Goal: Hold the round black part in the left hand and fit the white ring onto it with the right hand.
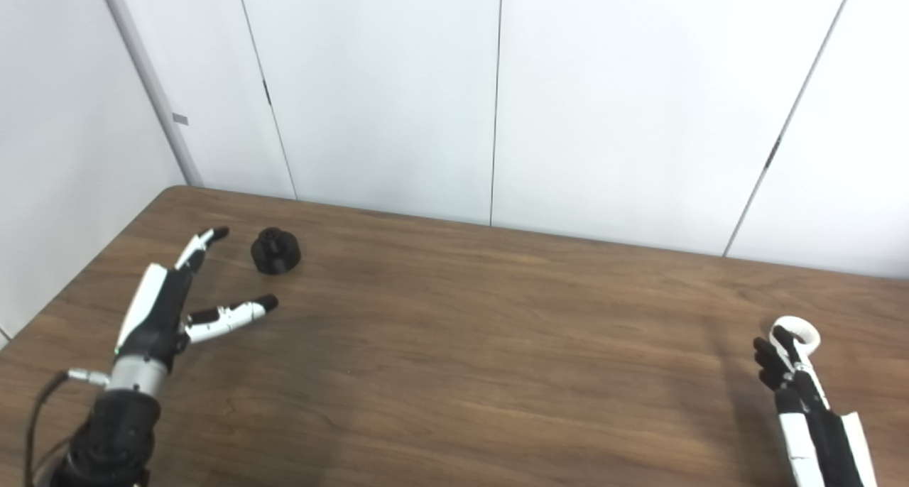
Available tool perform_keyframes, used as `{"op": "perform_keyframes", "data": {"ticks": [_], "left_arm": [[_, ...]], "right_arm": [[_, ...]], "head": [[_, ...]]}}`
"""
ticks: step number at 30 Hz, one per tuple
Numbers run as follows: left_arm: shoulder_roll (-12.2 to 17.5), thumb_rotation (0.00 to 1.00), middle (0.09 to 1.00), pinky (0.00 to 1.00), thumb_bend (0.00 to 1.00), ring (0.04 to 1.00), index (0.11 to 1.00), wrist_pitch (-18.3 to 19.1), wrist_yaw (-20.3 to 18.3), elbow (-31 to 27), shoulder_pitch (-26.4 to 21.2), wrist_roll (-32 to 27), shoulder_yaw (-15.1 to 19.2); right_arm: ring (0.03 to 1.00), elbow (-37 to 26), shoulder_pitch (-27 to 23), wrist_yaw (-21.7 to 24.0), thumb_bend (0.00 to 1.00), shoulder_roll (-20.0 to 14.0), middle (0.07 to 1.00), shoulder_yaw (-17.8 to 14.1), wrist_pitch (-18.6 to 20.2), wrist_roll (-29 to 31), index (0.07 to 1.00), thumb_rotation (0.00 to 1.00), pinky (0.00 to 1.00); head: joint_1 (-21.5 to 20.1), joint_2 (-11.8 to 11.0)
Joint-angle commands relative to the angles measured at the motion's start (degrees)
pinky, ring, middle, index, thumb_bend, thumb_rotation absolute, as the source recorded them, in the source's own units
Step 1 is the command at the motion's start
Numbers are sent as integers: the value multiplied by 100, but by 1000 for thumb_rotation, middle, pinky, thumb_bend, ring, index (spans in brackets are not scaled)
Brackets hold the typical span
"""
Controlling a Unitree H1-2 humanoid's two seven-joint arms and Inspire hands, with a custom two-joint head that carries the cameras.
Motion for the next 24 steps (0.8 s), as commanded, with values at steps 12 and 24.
{"op": "perform_keyframes", "data": {"ticks": [12,24], "left_arm": [[692,334,977,1000,954,1000,902,-74,215,1480,-1247,725,-286],[802,337,955,1000,984,1000,871,-207,300,2886,-1948,922,-729]], "right_arm": [[890,431,601,-79,641,153,885,78,-107,-71,934,1000,880],[888,423,640,-63,681,143,884,78,-96,-67,935,1000,874]], "head": [[-17,39],[-68,59]]}}
